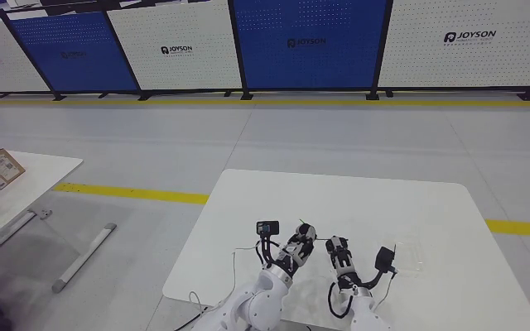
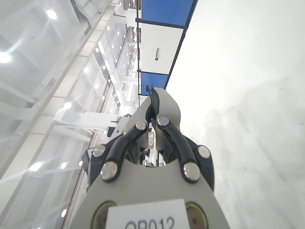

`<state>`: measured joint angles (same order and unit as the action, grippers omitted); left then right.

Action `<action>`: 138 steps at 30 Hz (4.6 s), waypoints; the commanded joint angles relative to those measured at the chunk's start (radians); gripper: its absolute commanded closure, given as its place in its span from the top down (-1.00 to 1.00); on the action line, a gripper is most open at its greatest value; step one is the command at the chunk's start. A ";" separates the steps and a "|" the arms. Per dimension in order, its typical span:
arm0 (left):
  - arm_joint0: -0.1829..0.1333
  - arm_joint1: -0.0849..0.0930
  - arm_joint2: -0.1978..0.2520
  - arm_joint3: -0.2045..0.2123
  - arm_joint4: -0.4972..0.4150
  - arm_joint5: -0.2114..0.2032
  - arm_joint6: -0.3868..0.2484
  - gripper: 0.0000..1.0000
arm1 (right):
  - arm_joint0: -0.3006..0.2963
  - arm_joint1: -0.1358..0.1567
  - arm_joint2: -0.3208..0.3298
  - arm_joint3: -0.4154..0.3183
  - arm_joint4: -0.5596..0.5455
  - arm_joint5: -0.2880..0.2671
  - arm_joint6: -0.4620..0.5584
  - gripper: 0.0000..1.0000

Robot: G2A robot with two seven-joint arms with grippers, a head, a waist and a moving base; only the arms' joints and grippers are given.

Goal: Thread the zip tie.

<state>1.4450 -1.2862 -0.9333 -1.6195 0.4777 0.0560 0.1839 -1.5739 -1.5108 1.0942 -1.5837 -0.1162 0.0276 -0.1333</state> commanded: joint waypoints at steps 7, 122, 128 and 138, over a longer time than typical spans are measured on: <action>0.008 -0.001 -0.017 -0.004 0.014 0.009 0.011 -1.00 | -0.001 0.000 0.009 0.007 0.009 -0.018 -0.010 -1.00; 0.051 -0.019 -0.044 -0.046 0.111 -0.005 -0.062 -1.00 | -0.030 0.005 0.013 -0.029 -0.031 -0.021 -0.032 -1.00; 0.054 -0.017 -0.050 -0.054 0.096 -0.034 -0.081 -1.00 | -0.021 0.006 0.007 -0.020 -0.044 -0.017 -0.012 -1.00; 0.060 -0.019 -0.060 -0.059 0.072 -0.025 -0.063 -1.00 | -0.020 0.006 0.007 -0.017 -0.038 -0.028 -0.009 1.00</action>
<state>1.5046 -1.3045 -0.9920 -1.6775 0.5575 0.0285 0.1141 -1.5923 -1.5048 1.1007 -1.5991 -0.1540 0.0020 -0.1418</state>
